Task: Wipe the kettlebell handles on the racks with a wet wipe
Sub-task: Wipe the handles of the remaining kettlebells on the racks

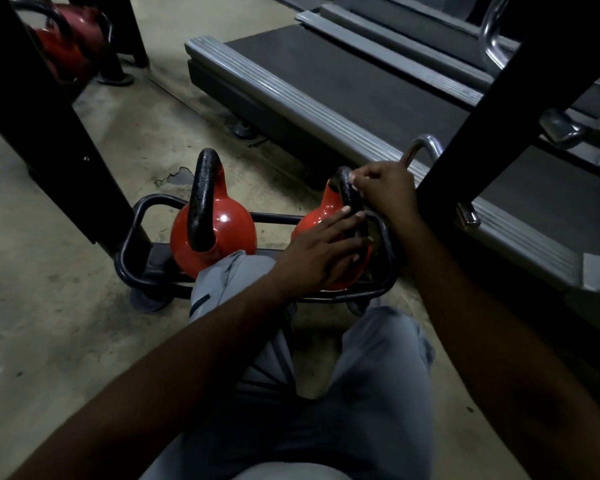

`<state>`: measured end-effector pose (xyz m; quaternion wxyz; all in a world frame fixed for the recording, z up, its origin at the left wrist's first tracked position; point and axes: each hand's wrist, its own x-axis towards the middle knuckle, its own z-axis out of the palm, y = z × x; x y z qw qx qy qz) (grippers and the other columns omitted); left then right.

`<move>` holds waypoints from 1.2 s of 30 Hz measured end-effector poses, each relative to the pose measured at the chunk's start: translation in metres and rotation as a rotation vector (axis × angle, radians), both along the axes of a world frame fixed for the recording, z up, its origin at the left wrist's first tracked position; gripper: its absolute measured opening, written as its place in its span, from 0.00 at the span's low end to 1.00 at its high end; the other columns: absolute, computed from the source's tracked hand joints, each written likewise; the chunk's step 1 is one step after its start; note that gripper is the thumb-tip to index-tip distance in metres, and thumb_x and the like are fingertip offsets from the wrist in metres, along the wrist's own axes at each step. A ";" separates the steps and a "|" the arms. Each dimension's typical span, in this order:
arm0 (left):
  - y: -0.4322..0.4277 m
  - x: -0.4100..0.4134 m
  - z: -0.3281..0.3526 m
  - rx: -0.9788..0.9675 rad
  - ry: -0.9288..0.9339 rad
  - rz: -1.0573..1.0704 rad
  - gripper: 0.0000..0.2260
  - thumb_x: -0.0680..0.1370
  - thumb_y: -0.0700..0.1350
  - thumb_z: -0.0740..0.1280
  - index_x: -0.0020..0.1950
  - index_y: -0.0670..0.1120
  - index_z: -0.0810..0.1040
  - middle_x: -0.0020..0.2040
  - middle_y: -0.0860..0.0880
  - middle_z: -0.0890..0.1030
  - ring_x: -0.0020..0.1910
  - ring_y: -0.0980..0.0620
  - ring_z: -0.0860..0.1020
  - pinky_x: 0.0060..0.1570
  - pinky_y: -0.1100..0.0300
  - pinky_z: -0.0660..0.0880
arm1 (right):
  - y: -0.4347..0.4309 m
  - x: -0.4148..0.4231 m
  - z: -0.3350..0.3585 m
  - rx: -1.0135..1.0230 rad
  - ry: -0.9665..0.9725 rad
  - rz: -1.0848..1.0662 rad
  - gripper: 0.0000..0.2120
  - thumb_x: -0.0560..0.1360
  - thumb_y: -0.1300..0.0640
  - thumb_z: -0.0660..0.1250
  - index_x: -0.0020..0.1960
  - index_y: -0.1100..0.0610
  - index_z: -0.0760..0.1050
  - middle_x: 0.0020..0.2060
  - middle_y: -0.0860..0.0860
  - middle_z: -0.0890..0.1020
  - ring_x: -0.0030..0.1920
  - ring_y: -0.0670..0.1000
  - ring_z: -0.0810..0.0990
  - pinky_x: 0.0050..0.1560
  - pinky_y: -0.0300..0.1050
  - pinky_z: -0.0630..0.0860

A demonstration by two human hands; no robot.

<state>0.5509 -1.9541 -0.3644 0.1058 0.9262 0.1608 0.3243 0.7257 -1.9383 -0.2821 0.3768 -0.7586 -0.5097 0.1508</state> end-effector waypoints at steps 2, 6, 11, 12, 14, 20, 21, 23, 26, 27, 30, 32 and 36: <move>-0.002 0.000 -0.003 0.000 -0.021 0.003 0.14 0.81 0.47 0.65 0.66 0.48 0.79 0.76 0.43 0.67 0.77 0.45 0.61 0.69 0.49 0.68 | 0.010 -0.005 0.011 -0.019 -0.231 0.065 0.06 0.71 0.51 0.70 0.44 0.51 0.85 0.41 0.47 0.86 0.43 0.48 0.84 0.48 0.44 0.79; -0.002 0.000 -0.005 -0.023 -0.024 0.007 0.14 0.81 0.48 0.66 0.67 0.49 0.78 0.75 0.44 0.68 0.77 0.45 0.61 0.68 0.46 0.70 | 0.010 -0.019 0.023 -0.245 -0.782 0.224 0.08 0.75 0.53 0.66 0.48 0.49 0.84 0.47 0.51 0.85 0.49 0.56 0.83 0.49 0.46 0.77; 0.001 -0.002 -0.002 -0.037 -0.044 0.001 0.15 0.81 0.47 0.66 0.68 0.49 0.77 0.75 0.44 0.68 0.77 0.45 0.61 0.67 0.45 0.69 | 0.034 -0.030 0.035 -0.260 -0.813 0.244 0.14 0.72 0.59 0.67 0.58 0.54 0.80 0.52 0.57 0.83 0.53 0.60 0.80 0.51 0.48 0.77; 0.000 -0.002 -0.003 -0.038 -0.039 0.000 0.15 0.81 0.47 0.65 0.68 0.50 0.77 0.76 0.45 0.67 0.77 0.45 0.61 0.68 0.45 0.69 | 0.042 -0.030 0.038 -0.277 -0.797 0.260 0.16 0.72 0.59 0.68 0.60 0.55 0.78 0.53 0.57 0.83 0.54 0.60 0.80 0.52 0.49 0.77; -0.003 -0.003 -0.004 -0.045 -0.033 0.003 0.16 0.81 0.47 0.65 0.69 0.50 0.76 0.76 0.45 0.66 0.77 0.45 0.60 0.68 0.45 0.68 | 0.049 -0.036 0.039 -0.344 -0.893 0.321 0.13 0.73 0.59 0.68 0.57 0.59 0.79 0.53 0.59 0.82 0.54 0.61 0.80 0.50 0.49 0.76; 0.000 -0.005 -0.001 -0.048 -0.018 -0.005 0.16 0.81 0.47 0.64 0.70 0.50 0.76 0.76 0.44 0.66 0.77 0.43 0.61 0.69 0.46 0.68 | 0.060 -0.032 0.042 -0.440 -0.905 0.388 0.10 0.74 0.55 0.69 0.51 0.58 0.83 0.47 0.58 0.84 0.51 0.60 0.82 0.48 0.48 0.78; -0.001 -0.005 -0.002 -0.046 -0.014 -0.006 0.17 0.81 0.47 0.64 0.70 0.50 0.75 0.76 0.44 0.66 0.77 0.43 0.61 0.69 0.45 0.68 | 0.064 -0.029 0.045 -0.459 -0.867 0.402 0.10 0.74 0.54 0.69 0.51 0.57 0.84 0.48 0.58 0.84 0.52 0.60 0.81 0.51 0.49 0.79; -0.001 -0.004 -0.005 -0.052 -0.005 -0.015 0.17 0.81 0.47 0.64 0.71 0.50 0.75 0.77 0.44 0.65 0.77 0.44 0.61 0.69 0.44 0.67 | 0.069 -0.027 0.046 -0.489 -0.874 0.440 0.11 0.75 0.52 0.68 0.51 0.57 0.84 0.47 0.57 0.84 0.51 0.59 0.81 0.52 0.49 0.79; 0.000 -0.005 -0.004 -0.066 -0.011 -0.026 0.17 0.81 0.47 0.64 0.70 0.50 0.75 0.76 0.45 0.66 0.77 0.44 0.60 0.71 0.47 0.65 | 0.069 -0.034 0.041 -0.504 -0.998 0.500 0.10 0.73 0.53 0.68 0.48 0.59 0.83 0.44 0.58 0.84 0.47 0.60 0.82 0.44 0.48 0.78; 0.000 -0.005 -0.002 -0.065 -0.016 -0.022 0.17 0.81 0.47 0.65 0.70 0.50 0.75 0.76 0.45 0.66 0.77 0.45 0.61 0.72 0.49 0.64 | 0.069 -0.036 0.040 -0.506 -1.051 0.502 0.09 0.72 0.55 0.68 0.47 0.59 0.82 0.44 0.58 0.84 0.46 0.60 0.82 0.40 0.46 0.76; 0.000 -0.006 0.000 -0.052 -0.036 -0.016 0.16 0.81 0.47 0.65 0.69 0.49 0.77 0.75 0.44 0.68 0.76 0.44 0.62 0.73 0.56 0.60 | 0.072 -0.043 0.039 -0.537 -1.126 0.493 0.08 0.74 0.58 0.66 0.49 0.60 0.81 0.45 0.58 0.84 0.46 0.59 0.83 0.38 0.45 0.73; -0.001 -0.007 0.000 -0.041 -0.027 -0.017 0.16 0.81 0.47 0.65 0.69 0.50 0.76 0.75 0.45 0.67 0.76 0.45 0.62 0.72 0.56 0.60 | 0.075 -0.048 0.033 -0.560 -1.185 0.532 0.08 0.76 0.59 0.64 0.51 0.60 0.81 0.49 0.57 0.84 0.50 0.59 0.83 0.41 0.47 0.75; -0.001 -0.007 0.001 -0.032 -0.004 0.000 0.16 0.81 0.47 0.65 0.69 0.50 0.76 0.75 0.44 0.68 0.76 0.44 0.62 0.74 0.60 0.53 | 0.070 -0.056 0.024 -0.576 -1.323 0.586 0.07 0.77 0.60 0.65 0.50 0.60 0.80 0.49 0.56 0.83 0.50 0.59 0.83 0.41 0.48 0.74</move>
